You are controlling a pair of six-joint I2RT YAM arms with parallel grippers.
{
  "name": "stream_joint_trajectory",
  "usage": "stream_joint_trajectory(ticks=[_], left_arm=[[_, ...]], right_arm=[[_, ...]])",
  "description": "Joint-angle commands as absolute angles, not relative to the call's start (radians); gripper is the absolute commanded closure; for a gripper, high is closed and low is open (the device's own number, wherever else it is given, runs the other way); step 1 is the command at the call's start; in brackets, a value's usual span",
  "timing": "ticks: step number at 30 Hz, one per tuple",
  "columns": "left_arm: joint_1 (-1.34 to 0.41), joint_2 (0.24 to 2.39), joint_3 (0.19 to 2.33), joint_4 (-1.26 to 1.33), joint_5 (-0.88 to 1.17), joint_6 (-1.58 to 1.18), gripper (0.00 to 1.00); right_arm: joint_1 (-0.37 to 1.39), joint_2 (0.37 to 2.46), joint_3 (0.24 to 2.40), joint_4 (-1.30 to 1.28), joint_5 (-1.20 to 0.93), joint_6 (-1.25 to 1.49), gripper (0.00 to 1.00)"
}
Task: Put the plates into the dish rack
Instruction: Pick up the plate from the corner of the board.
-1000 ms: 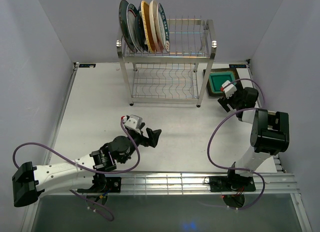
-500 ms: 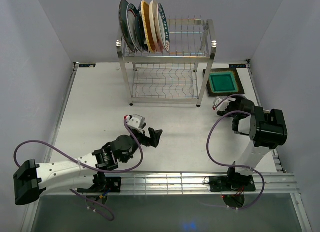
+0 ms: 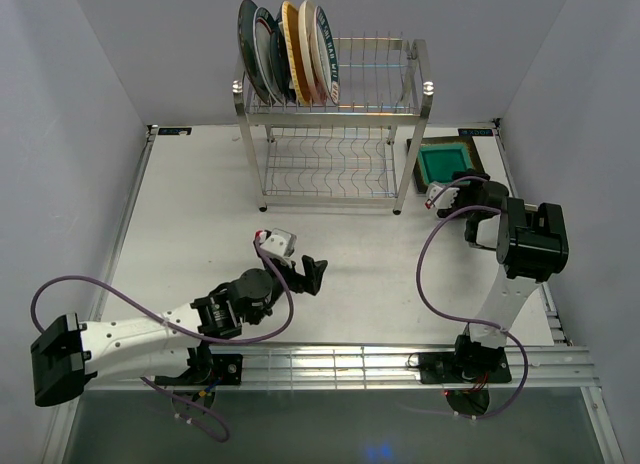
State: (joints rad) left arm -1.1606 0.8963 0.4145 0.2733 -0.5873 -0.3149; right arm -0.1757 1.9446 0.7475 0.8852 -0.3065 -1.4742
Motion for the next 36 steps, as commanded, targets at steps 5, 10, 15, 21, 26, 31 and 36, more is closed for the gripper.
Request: stream_joint_trajectory(ticks=[5,10,15,21,26,31,36], left_arm=[[-1.164,0.930,0.474,0.299,-0.580,-0.310,0.02],[-1.164,0.930,0.477,0.299,-0.580,-0.308,0.02],[-1.164,0.914,0.466,0.299,-0.595,-0.302,0.02],[-1.164,0.897,0.456,0.299,-0.609,-0.295,0.02],[-1.164,0.884,0.449,0.299,-0.612,-0.291,0.02],[-1.164,0.868,0.440,0.299,-0.607,-0.291,0.02],[-1.164,0.847,0.433,0.299,-0.604,-0.293,0.02]], right_arm=[[-0.178,1.988,0.805,0.640,-0.393,-1.560,0.12],[-0.178,2.008,0.831,0.632,-0.423,-1.565,0.42],[-0.175,2.023,0.836,0.663,-0.423,-1.568,0.59],[-0.173,2.007,0.802,0.718,-0.436,-1.552,0.92],[-0.173,1.934,0.736,0.712,-0.480,-1.526,0.92],[-0.173,1.836,0.689,0.683,-0.521,-1.450,0.92],[-0.173,1.717,0.608,0.626,-0.528,-1.405,0.92]])
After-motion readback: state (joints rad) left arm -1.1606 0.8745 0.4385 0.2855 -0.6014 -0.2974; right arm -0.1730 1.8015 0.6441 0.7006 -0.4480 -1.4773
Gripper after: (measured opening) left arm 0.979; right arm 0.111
